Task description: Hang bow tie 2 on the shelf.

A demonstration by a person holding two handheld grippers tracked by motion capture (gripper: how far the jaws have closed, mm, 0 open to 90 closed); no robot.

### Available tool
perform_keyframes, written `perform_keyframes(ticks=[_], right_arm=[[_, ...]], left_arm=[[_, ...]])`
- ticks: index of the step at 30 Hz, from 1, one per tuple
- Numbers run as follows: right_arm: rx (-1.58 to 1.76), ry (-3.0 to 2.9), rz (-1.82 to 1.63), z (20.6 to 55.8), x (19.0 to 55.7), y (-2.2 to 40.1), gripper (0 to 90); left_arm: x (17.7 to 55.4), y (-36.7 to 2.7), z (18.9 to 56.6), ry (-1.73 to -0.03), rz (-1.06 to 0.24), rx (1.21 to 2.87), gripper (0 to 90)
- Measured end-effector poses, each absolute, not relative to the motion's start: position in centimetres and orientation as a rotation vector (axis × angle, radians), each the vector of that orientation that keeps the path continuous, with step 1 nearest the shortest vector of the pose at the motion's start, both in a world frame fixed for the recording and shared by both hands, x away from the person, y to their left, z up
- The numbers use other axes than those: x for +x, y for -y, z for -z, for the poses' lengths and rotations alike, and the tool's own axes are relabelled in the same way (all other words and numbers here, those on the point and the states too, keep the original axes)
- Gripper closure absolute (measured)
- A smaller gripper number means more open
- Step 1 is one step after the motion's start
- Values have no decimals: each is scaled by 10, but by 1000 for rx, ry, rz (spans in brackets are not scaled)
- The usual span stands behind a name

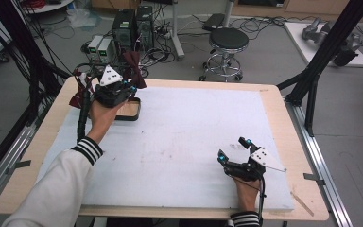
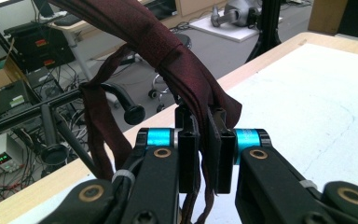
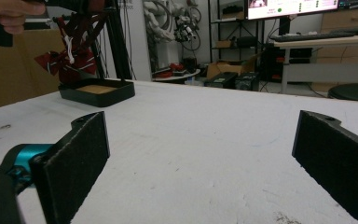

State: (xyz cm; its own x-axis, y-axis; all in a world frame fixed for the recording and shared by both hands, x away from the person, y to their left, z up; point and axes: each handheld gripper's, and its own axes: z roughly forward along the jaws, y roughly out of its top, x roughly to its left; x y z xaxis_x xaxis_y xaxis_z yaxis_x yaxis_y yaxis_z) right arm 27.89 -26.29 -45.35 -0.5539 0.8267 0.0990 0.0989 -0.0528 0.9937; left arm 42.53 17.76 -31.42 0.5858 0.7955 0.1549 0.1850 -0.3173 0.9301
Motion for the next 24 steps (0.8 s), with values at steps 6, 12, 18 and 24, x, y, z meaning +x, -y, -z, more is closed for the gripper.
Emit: perform_keyframes(ticks=[6,12,18,24], right_arm=[[990,-1662,-1662,454,279,263,30],[989,-1663,-1661,454,279,263,30],[994,-1661,-1663,454,279,263,30],[993,-1661,-1664,454,279,263,30]], left_arm=[[430,-177,320,-817,-748,1816,840],[431,-178,330,-831,-733,1835,840],[435,-176,337,-842,-722,1845,840],[437,-176,343,-850,-717,1864,840]])
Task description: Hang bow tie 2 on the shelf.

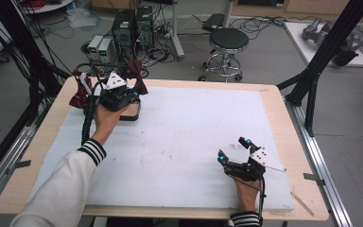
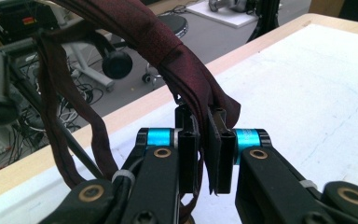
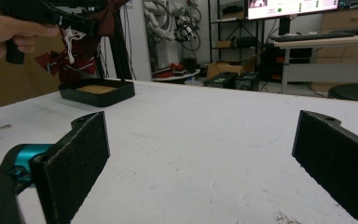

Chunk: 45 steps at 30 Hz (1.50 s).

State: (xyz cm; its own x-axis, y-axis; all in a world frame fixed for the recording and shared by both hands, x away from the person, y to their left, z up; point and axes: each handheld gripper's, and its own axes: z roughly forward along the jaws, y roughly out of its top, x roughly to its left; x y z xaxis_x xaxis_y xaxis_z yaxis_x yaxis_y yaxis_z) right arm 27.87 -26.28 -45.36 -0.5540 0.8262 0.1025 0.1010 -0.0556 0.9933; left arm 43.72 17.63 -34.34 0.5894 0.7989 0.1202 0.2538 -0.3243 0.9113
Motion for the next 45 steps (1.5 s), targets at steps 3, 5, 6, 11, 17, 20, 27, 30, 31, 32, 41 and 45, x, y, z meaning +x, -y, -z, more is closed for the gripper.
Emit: perform_keyframes(ticks=[3,5,6,11,17,20,27,30,31,32,41,45], right_arm=[[993,-1661,-1664,454,279,263,30],[993,-1662,-1662,453,279,263,30],[992,-1662,-1662,454,279,263,30],[991,-1662,-1662,454,279,263,30],[993,-1661,-1662,454,279,263,30],[993,-1662,-1662,453,279,263,30],[994,-1662,-1663,453,279,263,30],[994,-1661,-1663,453,279,263,30],[992,-1662,-1660,453,279,263,30],[994,-1662,-1662,453,279,263,30],[996,-1666,-1658,453,278,262,30],[994,-1669,-1659,453,278,262,30]], left_arm=[[438,-177,346,-854,-714,1867,840],[438,-177,348,-853,-712,1877,840],[439,-177,350,-852,-708,1883,840],[439,-179,355,-856,-699,1893,843],[440,-180,360,-858,-687,1909,849],[441,-180,363,-855,-680,1915,850],[441,-180,365,-858,-672,1915,851],[441,-180,365,-855,-669,1915,851],[441,-180,365,-856,-672,1914,850],[440,-180,366,-856,-672,1913,849],[439,-184,367,-844,-669,1875,360],[436,-189,367,-836,-671,1848,234]])
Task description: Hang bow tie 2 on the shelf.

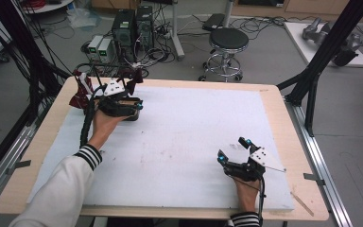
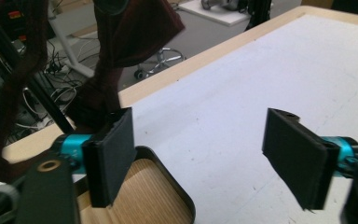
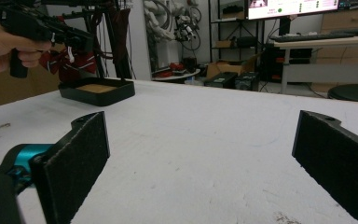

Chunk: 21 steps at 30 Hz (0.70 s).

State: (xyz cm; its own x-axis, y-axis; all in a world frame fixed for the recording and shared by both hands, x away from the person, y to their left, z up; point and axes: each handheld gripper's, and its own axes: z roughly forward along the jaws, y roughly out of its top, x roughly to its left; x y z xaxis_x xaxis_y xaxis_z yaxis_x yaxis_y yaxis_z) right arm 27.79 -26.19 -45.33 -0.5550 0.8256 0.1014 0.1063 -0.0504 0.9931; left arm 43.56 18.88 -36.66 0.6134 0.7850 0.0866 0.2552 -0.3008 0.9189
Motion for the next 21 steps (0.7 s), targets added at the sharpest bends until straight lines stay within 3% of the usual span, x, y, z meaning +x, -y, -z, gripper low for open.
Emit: perform_keyframes(ticks=[9,21], right_arm=[[987,-1668,-1654,453,278,262,30],[990,-1661,-1656,454,277,262,30]], left_arm=[[407,-204,359,-712,-638,1795,174],[356,-236,357,-546,-642,1688,172]])
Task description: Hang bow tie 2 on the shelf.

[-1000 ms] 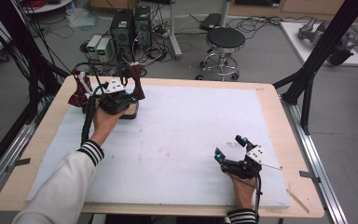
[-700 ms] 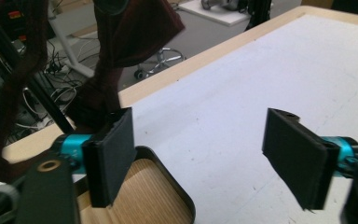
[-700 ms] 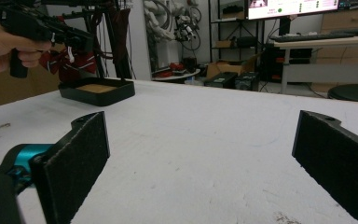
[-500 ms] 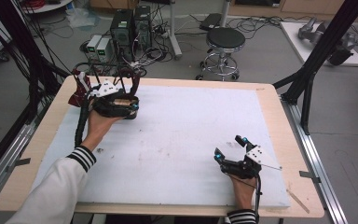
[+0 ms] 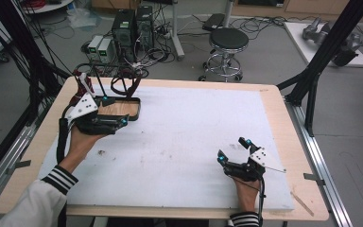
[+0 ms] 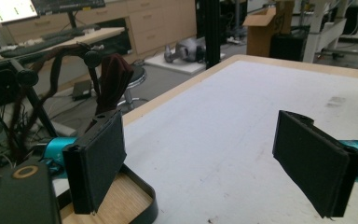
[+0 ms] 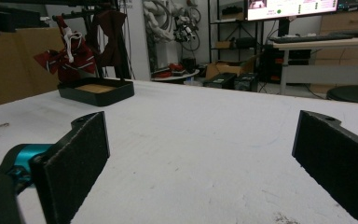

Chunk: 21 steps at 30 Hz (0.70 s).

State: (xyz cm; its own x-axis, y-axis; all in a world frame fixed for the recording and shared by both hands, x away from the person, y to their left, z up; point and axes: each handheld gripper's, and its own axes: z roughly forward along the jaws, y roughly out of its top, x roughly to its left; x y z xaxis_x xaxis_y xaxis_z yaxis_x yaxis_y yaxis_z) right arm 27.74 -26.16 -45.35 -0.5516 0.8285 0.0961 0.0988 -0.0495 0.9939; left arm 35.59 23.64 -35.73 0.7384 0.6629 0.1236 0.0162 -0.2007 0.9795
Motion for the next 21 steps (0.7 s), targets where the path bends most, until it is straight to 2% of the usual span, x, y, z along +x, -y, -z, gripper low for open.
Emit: perform_keyframes(ticks=[9,21], right_arm=[[978,-1663,-1650,454,277,261,30],[983,-1668,-1646,453,277,261,30]], left_arm=[[328,-265,388,-590,-656,1645,172],[295,-278,427,-643,-683,1591,172]])
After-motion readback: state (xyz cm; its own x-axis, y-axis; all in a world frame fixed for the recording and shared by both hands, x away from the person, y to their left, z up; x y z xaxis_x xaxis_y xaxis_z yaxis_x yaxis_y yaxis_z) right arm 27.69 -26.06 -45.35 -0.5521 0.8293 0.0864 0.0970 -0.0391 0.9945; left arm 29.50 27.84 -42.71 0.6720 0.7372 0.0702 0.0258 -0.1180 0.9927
